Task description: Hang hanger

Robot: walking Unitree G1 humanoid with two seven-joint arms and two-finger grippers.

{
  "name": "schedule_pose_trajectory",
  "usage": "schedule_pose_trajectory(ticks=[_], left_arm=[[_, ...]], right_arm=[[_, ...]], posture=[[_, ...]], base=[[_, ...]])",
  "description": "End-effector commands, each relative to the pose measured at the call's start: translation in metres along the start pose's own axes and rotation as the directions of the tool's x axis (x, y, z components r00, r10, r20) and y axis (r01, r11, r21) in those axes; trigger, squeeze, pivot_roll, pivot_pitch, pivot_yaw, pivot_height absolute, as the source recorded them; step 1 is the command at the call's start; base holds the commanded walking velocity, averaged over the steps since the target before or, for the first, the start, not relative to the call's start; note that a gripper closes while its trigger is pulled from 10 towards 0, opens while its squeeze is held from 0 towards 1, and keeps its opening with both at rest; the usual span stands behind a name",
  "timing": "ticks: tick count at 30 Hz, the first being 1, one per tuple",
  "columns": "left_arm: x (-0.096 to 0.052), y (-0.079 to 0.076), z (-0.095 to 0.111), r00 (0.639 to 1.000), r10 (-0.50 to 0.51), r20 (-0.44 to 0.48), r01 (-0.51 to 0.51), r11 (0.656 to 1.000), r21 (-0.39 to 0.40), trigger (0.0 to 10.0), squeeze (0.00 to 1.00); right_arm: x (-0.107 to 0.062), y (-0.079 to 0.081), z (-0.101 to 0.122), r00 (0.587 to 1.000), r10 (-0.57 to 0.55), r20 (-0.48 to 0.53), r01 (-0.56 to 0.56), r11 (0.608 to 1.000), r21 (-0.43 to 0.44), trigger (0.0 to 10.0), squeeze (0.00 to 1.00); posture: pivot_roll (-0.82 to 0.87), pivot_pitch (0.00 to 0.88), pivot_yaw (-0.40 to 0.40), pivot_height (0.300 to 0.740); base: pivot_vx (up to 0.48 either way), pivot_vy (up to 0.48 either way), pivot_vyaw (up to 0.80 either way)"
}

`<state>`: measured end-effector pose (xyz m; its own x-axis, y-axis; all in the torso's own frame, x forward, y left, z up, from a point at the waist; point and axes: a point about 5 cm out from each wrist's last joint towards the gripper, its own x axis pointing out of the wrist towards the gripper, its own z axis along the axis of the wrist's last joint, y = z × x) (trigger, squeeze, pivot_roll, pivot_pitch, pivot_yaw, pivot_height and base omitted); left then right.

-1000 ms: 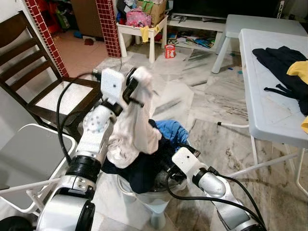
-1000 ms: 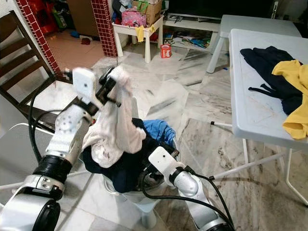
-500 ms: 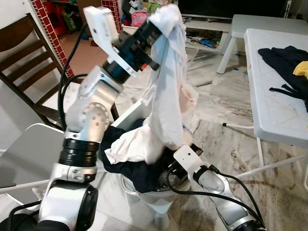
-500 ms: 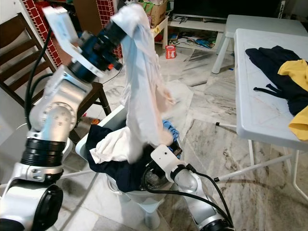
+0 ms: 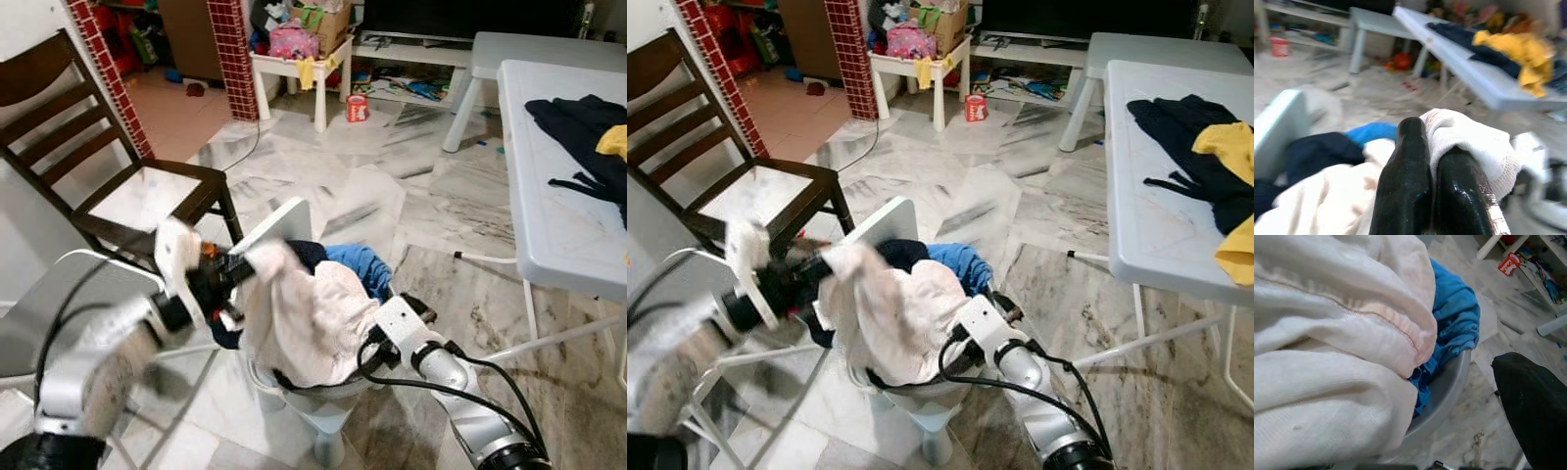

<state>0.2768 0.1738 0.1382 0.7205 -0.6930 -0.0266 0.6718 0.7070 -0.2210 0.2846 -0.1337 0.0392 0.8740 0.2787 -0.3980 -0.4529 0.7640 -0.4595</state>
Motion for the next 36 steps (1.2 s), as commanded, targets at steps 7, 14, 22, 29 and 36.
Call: schedule_pose_trajectory(ticks=[7, 14, 22, 29, 36], left_arm=[[-0.027, 0.025, -0.042, 0.966, 0.239, -0.102, -0.232, 0.970, 0.068, 0.0, 0.00], [-0.040, 0.051, -0.053, 0.884, 0.453, -0.111, -0.429, 0.883, 0.191, 0.0, 0.00], [-0.021, 0.039, -0.062, 0.859, 0.508, -0.060, -0.489, 0.851, 0.193, 7.1, 0.00], [0.000, 0.017, -0.076, 0.821, 0.571, -0.017, -0.560, 0.811, 0.166, 10.0, 0.00], [0.016, 0.008, -0.067, 0.810, 0.585, 0.042, -0.580, 0.787, 0.209, 10.0, 0.00]], right_arm=[[0.000, 0.000, -0.001, 1.000, 0.015, -0.009, -0.015, 1.000, -0.008, 10.0, 0.00], [-0.002, -0.004, -0.003, 1.000, 0.005, -0.007, -0.005, 1.000, 0.020, 10.0, 0.00], [-0.004, -0.020, 0.011, 0.985, -0.156, 0.070, 0.135, 0.960, 0.247, 10.0, 0.00], [-0.015, -0.037, 0.014, 0.928, -0.367, 0.062, 0.290, 0.817, 0.498, 10.0, 0.00], [-0.021, -0.044, 0.006, 0.892, -0.452, -0.001, 0.361, 0.711, 0.604, 10.0, 0.00]], posture=[[-0.11, 0.050, 0.021, 0.740], [-0.12, 0.046, 0.016, 0.740], [-0.12, 0.021, 0.019, 0.740], [-0.13, 0.000, 0.039, 0.740], [-0.13, 0.000, 0.071, 0.740]], base=[[0.000, 0.000, 0.00], [0.000, 0.000, 0.00], [0.000, 0.000, 0.00], [0.000, 0.000, 0.00], [0.000, 0.000, 0.00]])
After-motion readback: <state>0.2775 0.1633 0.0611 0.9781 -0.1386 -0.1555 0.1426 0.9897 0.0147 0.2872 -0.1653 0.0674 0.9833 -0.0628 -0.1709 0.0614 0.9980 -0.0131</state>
